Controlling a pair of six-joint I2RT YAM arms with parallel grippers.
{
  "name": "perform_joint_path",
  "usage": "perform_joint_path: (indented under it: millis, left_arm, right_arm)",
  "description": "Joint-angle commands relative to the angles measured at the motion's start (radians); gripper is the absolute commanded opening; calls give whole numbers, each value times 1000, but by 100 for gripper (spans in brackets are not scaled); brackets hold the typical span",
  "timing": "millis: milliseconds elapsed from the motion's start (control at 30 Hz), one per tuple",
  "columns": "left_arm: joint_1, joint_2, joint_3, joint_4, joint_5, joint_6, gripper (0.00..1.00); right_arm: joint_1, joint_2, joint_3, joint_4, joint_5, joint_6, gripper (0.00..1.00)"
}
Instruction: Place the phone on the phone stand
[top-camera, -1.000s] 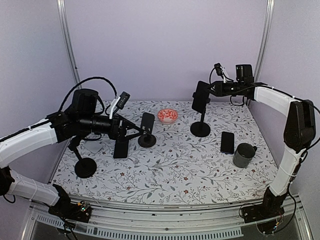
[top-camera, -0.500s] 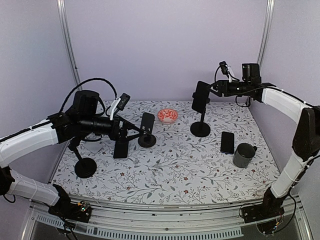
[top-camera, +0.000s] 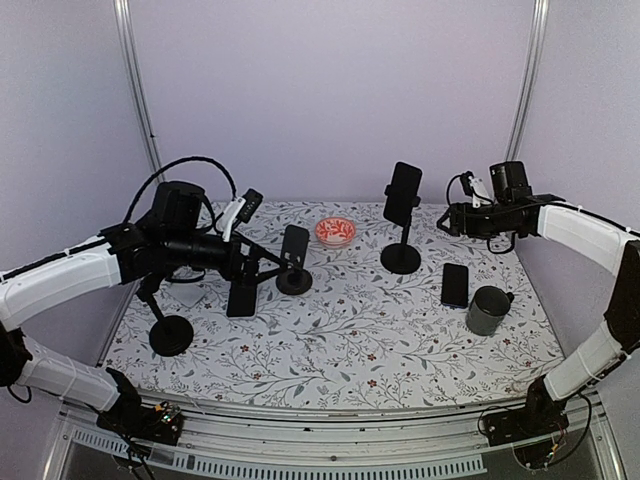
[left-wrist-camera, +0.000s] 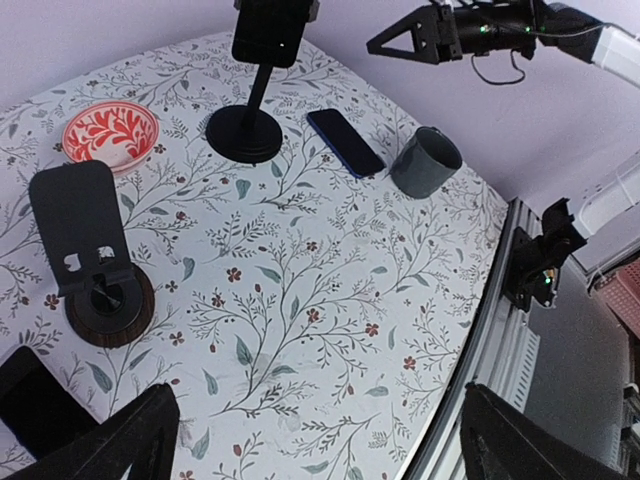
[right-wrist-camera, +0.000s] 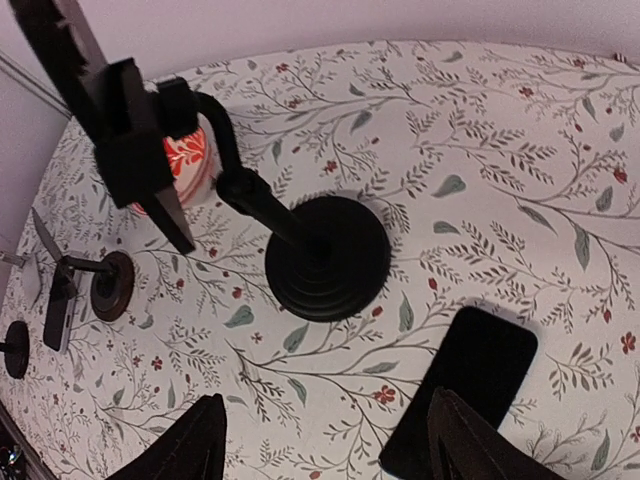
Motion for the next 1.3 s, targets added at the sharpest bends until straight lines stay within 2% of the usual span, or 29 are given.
perform_joint_path:
  millis: [0, 100, 200, 267, 333, 600, 700, 800, 1267]
  left_arm:
    - [11, -7, 26, 6, -46, 41, 99]
    - [11, -14, 28, 8, -129, -5, 99]
    - [11, -4, 51, -43, -269, -80, 99]
    - [11, 6, 79, -91, -327, -73, 99]
    - [11, 5, 89, -104, -347, -7, 99]
    - [11, -130, -32, 2, -493, -73, 99]
    - [13, -162, -60, 17, -485, -102, 99]
    - [13, -162, -62, 8, -444, -110, 99]
    - [12, -195, -103, 22, -443, -146, 98]
  right_arm:
    - [-1, 10, -4, -163, 184, 46, 71]
    - [-1, 95, 38, -292, 250, 48, 73]
    - [-1, 165, 104, -356, 276, 58, 82]
    - [-2, 222, 133, -389, 274, 64, 85]
    - [-1, 268, 159, -417, 272, 70, 87]
    - [-1, 421, 269, -497, 283, 69, 96]
    - [-3, 463, 295, -514, 289, 72, 99]
    - [-3, 499, 320, -529, 288, 80, 99]
    - [-3, 622, 365, -587, 322, 116, 98]
